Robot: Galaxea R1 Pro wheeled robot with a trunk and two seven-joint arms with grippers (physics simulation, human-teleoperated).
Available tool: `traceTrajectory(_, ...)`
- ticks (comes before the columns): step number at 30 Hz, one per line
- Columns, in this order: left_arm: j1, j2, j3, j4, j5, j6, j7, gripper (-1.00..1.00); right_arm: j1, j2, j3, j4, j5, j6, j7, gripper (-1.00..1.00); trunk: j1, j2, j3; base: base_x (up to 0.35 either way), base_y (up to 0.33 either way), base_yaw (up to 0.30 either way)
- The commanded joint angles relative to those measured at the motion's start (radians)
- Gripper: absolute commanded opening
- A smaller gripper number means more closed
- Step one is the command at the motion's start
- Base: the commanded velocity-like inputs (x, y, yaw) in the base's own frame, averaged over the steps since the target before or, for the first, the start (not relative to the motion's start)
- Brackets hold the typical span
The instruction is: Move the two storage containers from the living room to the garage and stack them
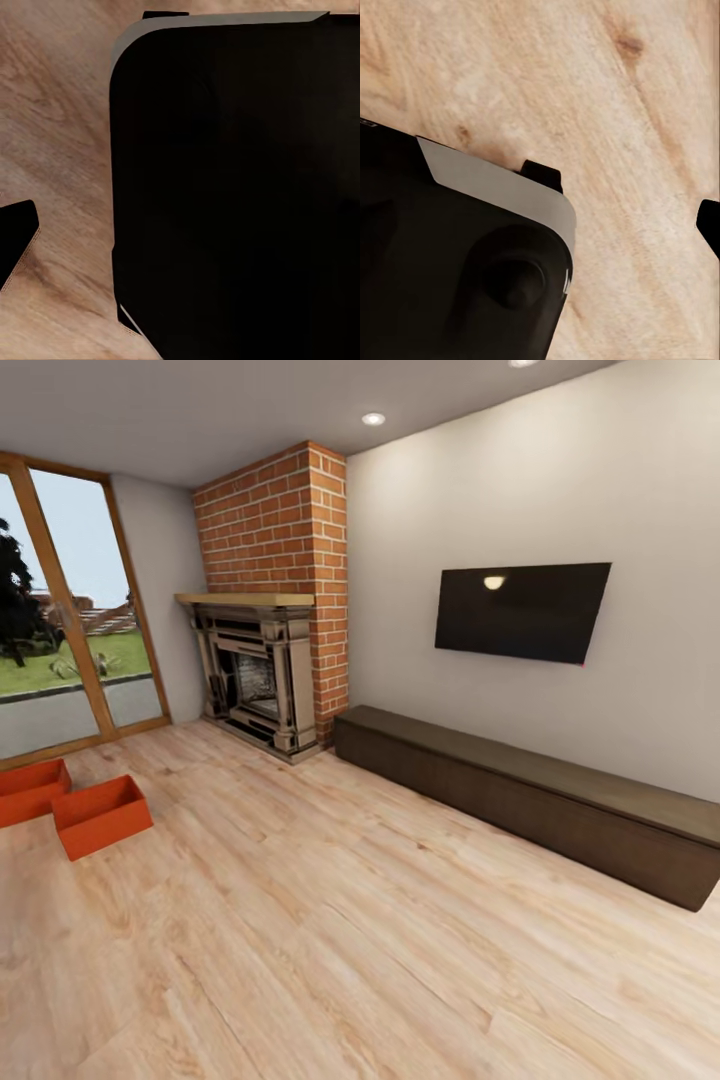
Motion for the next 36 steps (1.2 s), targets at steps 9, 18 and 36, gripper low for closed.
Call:
traceTrajectory(9,0.0,0.0,0.001,0.0,0.002,-0.002,0.0,1.0,-0.001,0.002,0.01,0.002,-0.004,-0.005,-0.002,1.0,0.001,0.0,-0.001,0.322,0.0,0.0)
traceTrajectory(18,0.0,0.0,0.001,0.0,0.002,-0.002,0.0,1.0,-0.001,0.002,0.011,0.002,-0.005,-0.005,-0.003,1.0,0.001,0.0,-0.001,0.322,0.0,0.182)
traceTrajectory(36,0.0,0.0,0.001,-0.001,0.002,-0.002,0.0,1.0,-0.001,0.002,0.011,0.002,-0.006,-0.005,-0.004,1.0,0.001,0.0,-0.001,0.322,0.0,0.269)
